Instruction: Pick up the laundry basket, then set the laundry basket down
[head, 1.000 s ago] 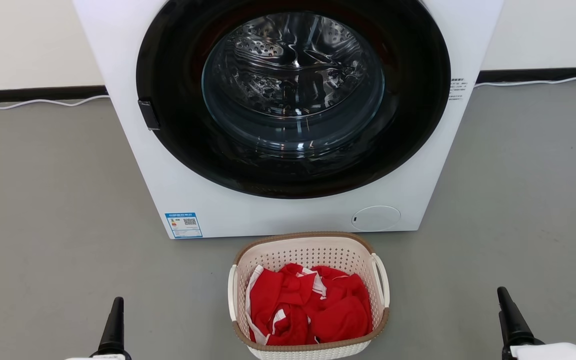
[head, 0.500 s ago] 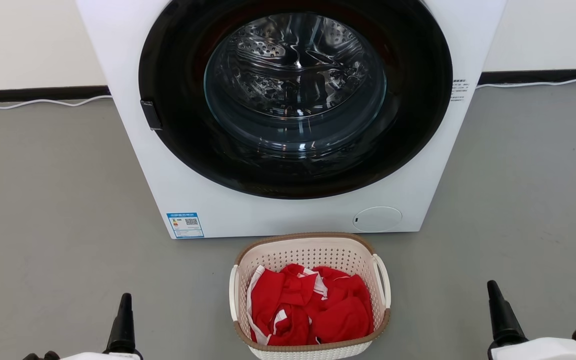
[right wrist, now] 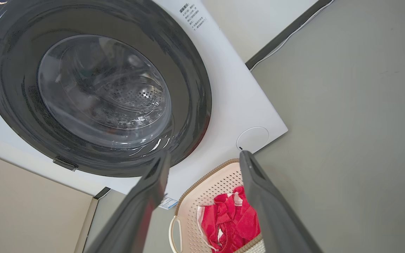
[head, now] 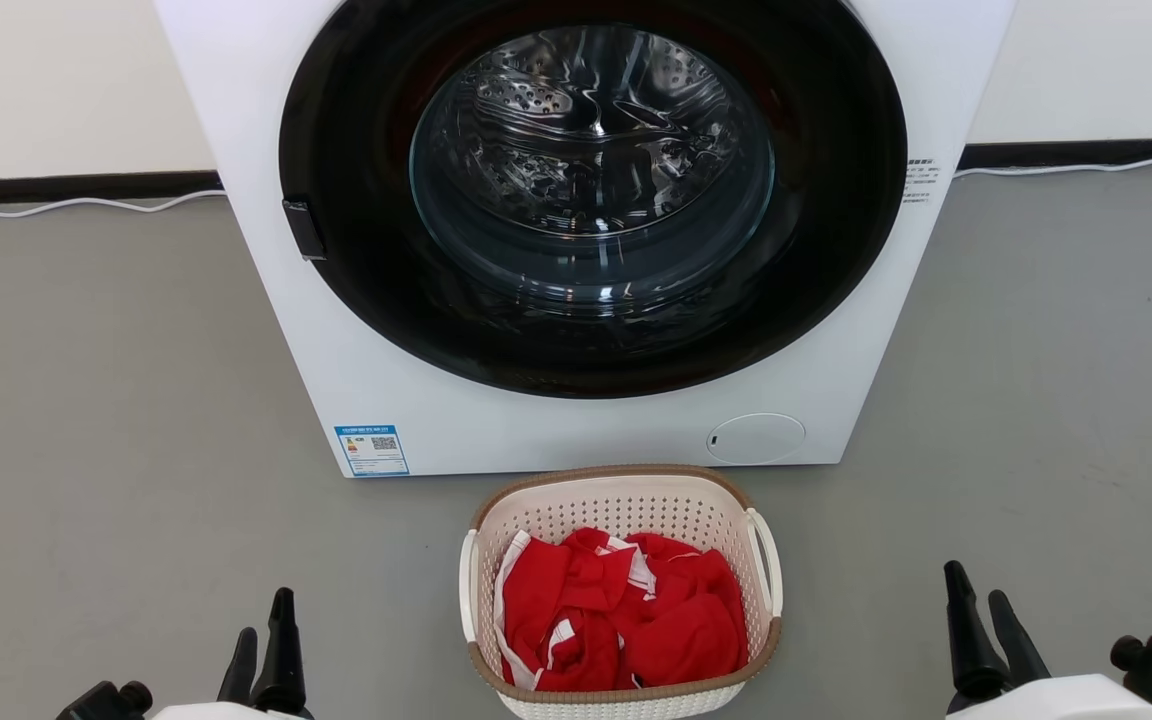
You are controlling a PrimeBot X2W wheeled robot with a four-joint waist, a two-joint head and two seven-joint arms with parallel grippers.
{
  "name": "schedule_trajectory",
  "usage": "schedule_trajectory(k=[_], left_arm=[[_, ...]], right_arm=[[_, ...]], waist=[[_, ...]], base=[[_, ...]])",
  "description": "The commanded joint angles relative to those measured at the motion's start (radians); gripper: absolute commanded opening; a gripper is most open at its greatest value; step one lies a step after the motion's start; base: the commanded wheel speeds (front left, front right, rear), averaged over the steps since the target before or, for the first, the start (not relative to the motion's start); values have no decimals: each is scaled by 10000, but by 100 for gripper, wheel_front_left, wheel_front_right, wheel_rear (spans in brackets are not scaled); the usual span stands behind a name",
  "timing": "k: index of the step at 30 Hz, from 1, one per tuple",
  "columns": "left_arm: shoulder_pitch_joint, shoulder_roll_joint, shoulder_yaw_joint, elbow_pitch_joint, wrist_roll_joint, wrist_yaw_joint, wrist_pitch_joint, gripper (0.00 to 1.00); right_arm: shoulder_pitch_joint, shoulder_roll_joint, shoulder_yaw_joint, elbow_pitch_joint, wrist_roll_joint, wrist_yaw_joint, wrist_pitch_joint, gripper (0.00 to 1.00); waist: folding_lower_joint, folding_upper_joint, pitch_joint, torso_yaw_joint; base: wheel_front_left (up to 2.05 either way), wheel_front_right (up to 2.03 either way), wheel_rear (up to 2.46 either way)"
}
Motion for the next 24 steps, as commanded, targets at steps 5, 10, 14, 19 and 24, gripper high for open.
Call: schedule_trajectory(k=[5,10,14,19,24], left_arm=[[-270,155,2,-178,773,53,-257,100],[-264,165,-55,-175,1268,83,-404,100],[-232,172,-110,-178,1713,85,-521,100],[-206,182,-174,-197,2354,90,-667,100],[-207,191,-228,-267,3056,100,-813,100]], right_arm=[[-338,-170,289,-158,-937,25,-285,100],[-333,-180,440,-132,-1527,27,-433,100],[-327,-192,571,-139,-2011,28,-550,100],[-333,-222,714,-176,-2583,29,-696,100],[-321,-244,786,-186,-3187,31,-842,100]], waist=[[-1,0,-14,9],[-1,0,-31,32],[-1,0,-51,46],[-1,0,-72,72],[-1,0,-79,115]], base=[[0,0,0],[0,0,0],[0,0,0],[0,0,0],[0,0,0]])
